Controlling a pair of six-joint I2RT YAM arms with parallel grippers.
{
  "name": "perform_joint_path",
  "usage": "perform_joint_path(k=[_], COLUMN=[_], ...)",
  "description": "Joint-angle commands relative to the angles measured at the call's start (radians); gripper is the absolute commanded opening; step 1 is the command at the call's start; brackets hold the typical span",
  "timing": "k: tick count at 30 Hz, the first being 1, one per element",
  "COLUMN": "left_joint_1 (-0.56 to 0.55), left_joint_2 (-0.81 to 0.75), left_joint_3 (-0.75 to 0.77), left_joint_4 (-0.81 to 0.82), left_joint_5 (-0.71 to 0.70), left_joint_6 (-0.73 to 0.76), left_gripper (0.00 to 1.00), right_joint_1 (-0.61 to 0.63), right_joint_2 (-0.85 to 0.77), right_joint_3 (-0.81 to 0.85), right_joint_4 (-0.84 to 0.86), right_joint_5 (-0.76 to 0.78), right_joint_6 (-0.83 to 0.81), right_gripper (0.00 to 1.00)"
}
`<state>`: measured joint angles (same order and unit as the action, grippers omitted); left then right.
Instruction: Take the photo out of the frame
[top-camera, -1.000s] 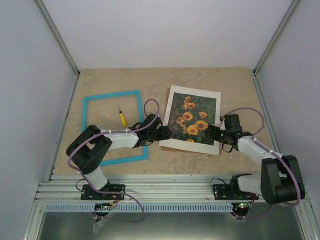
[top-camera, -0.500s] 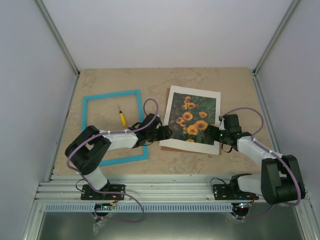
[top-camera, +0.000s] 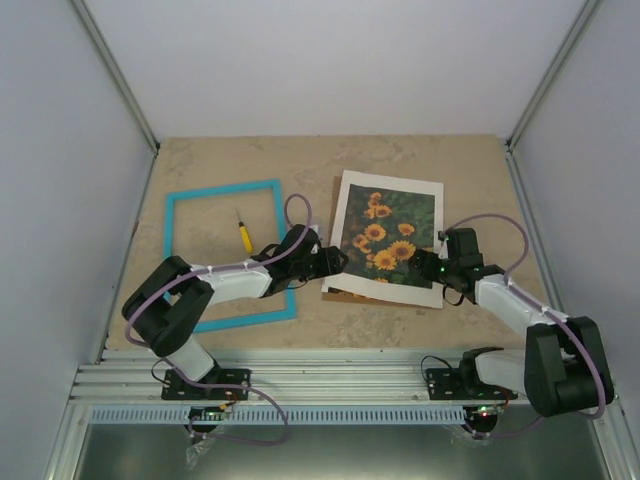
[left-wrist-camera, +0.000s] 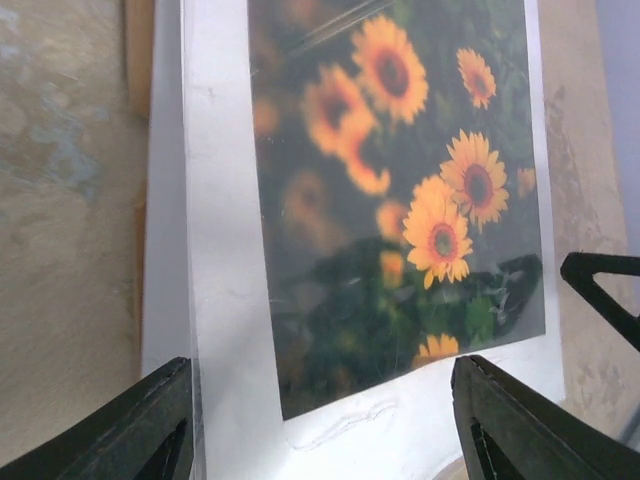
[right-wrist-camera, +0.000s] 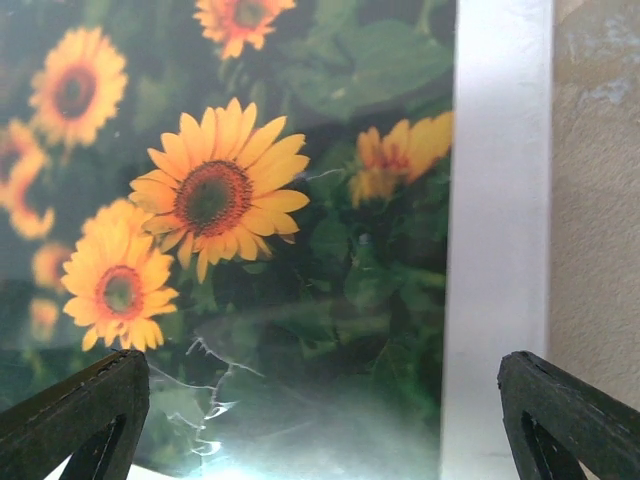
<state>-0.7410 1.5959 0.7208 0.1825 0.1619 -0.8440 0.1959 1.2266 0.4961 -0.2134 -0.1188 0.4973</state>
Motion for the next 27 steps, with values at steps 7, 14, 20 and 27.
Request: perform_joint_path(k=[7,14,20,27], left_joint_1=[-0.011,-0.033,-0.034,-0.035], left_joint_2=[0.096,0.167,0.109,0.109], left_joint_3=[0.086,0.171,0.161,0.155], left_joint_4=[0.041,0.010,-0.083,-0.152], left_joint_5=[0.073,0.086,-0.046,-0.133], left_joint_6=[0.009,0.020,0.058,0.085], left_gripper=[0.69,0.68,0.71,0.72], right_joint_1=[0.018,0.048,0.105,0.146], right_joint_2=[-0.113,-0.129,-0.105,-0.068], right_joint_3=[0.040,0.034,0.041,0.032], right_joint_4=[-0.059,-0.026,-0.005,0.031], right_joint_5=[0.127,0.122,0.121,0.132], right_joint_6=[0.001,-0.020,-0.043,-0.041], right_gripper=[0.98,0.98,0.98,0.98])
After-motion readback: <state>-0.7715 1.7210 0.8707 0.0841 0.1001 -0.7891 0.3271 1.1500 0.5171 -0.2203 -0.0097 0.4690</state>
